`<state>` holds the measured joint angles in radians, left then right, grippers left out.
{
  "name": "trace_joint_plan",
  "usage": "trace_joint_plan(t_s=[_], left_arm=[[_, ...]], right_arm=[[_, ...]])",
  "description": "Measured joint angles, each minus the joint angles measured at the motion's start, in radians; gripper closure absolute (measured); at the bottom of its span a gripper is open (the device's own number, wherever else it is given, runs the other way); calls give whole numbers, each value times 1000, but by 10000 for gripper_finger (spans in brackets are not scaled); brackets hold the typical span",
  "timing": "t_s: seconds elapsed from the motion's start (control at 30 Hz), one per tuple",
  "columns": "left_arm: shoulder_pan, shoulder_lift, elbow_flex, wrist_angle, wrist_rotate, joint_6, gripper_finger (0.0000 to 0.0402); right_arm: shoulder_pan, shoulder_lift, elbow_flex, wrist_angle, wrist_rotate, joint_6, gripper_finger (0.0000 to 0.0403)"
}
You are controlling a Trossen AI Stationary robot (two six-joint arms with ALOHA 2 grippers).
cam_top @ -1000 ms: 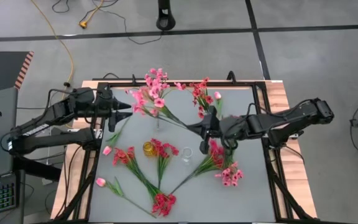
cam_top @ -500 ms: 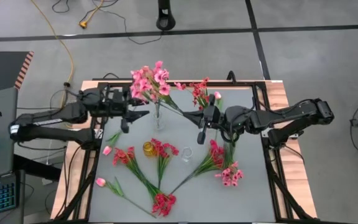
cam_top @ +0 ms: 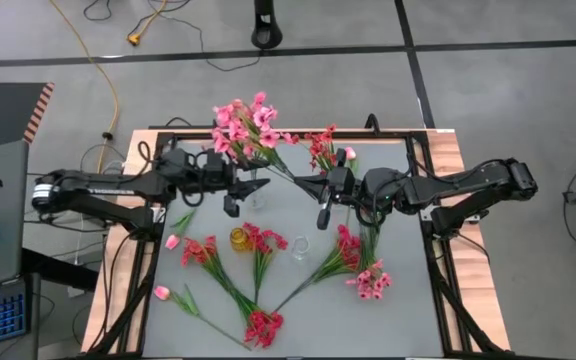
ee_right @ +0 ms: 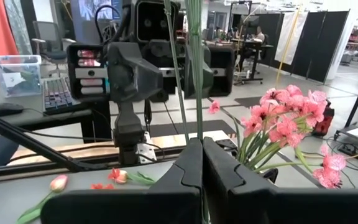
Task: Sort flowers into vase by color
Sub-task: Put the top pink flowers into the top left transparent vase
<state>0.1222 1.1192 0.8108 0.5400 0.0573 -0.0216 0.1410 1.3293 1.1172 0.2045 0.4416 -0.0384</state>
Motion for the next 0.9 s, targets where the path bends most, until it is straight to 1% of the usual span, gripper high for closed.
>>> trace_joint_plan(t_s=[0.17,0.33,0.47,0.6,0.7,0.9], left_arm=[[-6,63,1,114,-12,0,223],[-6,115,35,125,-10,5,223],[-8,168,78,130,44,10,223],[-21,222,126,130,52,24,223],[-32,245,145,129,37,48,223],[-51,236,150,128,-29,65,226]], right_arm=[[0,0,0,0,0,0,376],[0,0,0,0,0,0,376],[0,0,0,0,0,0,376],[0,0,0,-1,0,0,376],[0,0,0,-2,0,1,376],[0,0,0,-17,0,1,375]])
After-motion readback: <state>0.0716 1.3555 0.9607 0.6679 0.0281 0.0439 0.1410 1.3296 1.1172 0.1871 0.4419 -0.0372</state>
